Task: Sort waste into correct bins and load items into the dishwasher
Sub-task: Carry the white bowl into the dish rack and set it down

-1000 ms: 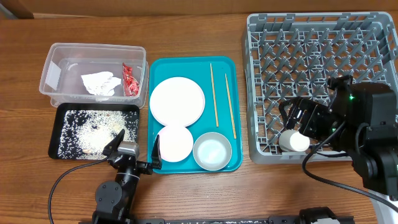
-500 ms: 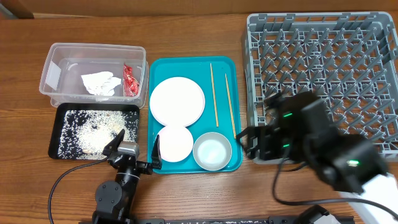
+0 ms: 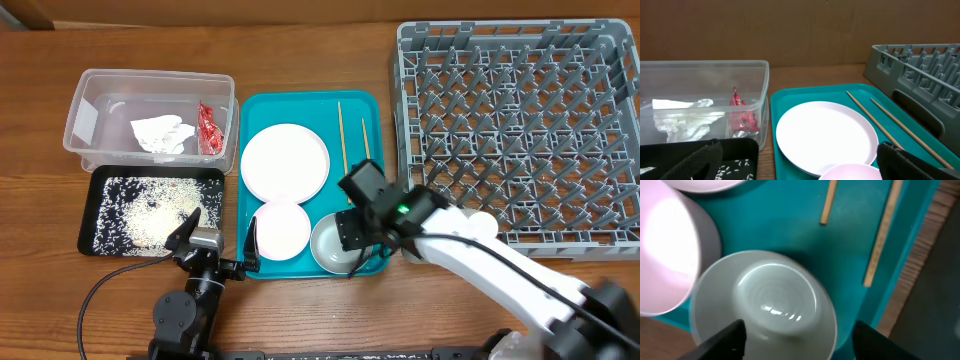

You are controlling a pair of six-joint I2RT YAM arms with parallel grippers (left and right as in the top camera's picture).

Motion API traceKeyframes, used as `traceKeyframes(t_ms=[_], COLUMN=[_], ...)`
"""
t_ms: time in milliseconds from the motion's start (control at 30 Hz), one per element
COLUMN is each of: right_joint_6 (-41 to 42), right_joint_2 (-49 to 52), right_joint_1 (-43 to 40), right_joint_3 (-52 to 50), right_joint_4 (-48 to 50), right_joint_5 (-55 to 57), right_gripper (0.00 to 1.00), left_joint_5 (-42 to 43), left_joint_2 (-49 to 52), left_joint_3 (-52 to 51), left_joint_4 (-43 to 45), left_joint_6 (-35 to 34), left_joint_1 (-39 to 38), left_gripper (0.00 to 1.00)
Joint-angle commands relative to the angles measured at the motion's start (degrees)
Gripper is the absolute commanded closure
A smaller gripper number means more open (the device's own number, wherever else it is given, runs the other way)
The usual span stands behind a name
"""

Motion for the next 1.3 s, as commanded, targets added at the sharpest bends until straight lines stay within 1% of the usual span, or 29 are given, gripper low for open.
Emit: traceKeyframes(t_ms=[0,33,100,133,200,233,367,433,533,667,733,767,900,1000,1067,1133,1267], right_joint_6=[-2.97,-2.97,-2.97,-2.97,-2.91,-2.73,-2.73,-2.73,-1.95,1.60,6.51,7.02,12.46,13.86,13.86,13.81,13.86], right_joint_2=[4.59,5.77,7.48,8.13,8.72,8.70,6.93,4.90,1.62,-4.66,-10.93,-11.72,-18.29,-19.98,-19.65,-18.69,-14.88], right_joint_1=[0.28,0.28,0.26,0.26,0.26,0.26,0.11,0.11,0.11,0.11,0.11,0.11,-0.26,-2.56,-5.29,-8.90,-17.79], right_joint_3=[-0.37,-0.37,-0.37,-0.37,-0.35,-0.28,1.51,3.45,6.51,11.28,13.73,13.81,13.81,13.81,13.77,13.64,13.60], right_joint_4=[1.64,2.08,2.67,2.82,2.56,2.21,-1.44,-4.22,-8.07,-12.74,-15.12,-15.21,-15.80,-15.89,-15.82,-15.47,-14.64], right_joint_5=[1.40,1.40,1.38,1.38,1.27,0.85,2.05,4.66,8.63,15.19,27.45,29.33,51.19,65.88,72.15,73.83,70.86], right_gripper=[0.36,0.38,0.47,0.53,0.70,0.76,0.94,0.96,0.96,0.96,0.96,0.96,0.96,0.96,0.96,0.96,0.96], left_joint_5=[0.37,0.37,0.37,0.37,0.37,0.37,0.37,0.37,0.37,0.37,0.37,0.37,0.37,0.37,0.37,0.37,0.39], left_joint_2=[-0.68,-0.68,-0.68,-0.68,-0.68,-0.68,-0.68,-0.68,-0.68,-0.68,-0.68,-0.68,-0.68,-0.68,-0.68,-0.68,-0.68], left_joint_3=[-0.42,-0.42,-0.42,-0.42,-0.42,-0.42,-0.42,-0.42,-0.42,-0.42,-0.42,-0.42,-0.42,-0.42,-0.42,-0.42,-0.42], left_joint_4=[0.22,0.22,0.24,0.22,0.22,0.22,0.22,0.22,0.22,0.22,0.22,0.22,0.22,0.22,0.22,0.22,0.22], left_joint_6=[-0.42,-0.42,-0.42,-0.42,-0.42,-0.42,-0.42,-0.42,-0.42,-0.42,-0.42,-0.42,-0.42,-0.42,-0.42,-0.42,-0.42], left_joint_1=[0.59,0.59,0.59,0.59,0.59,0.59,0.59,0.59,0.59,0.59,0.59,0.59,0.59,0.59,0.59,0.59,0.59], left_gripper=[0.00,0.00,0.00,0.00,0.00,0.00,0.00,0.00,0.00,0.00,0.00,0.00,0.00,0.00,0.00,0.00,0.00])
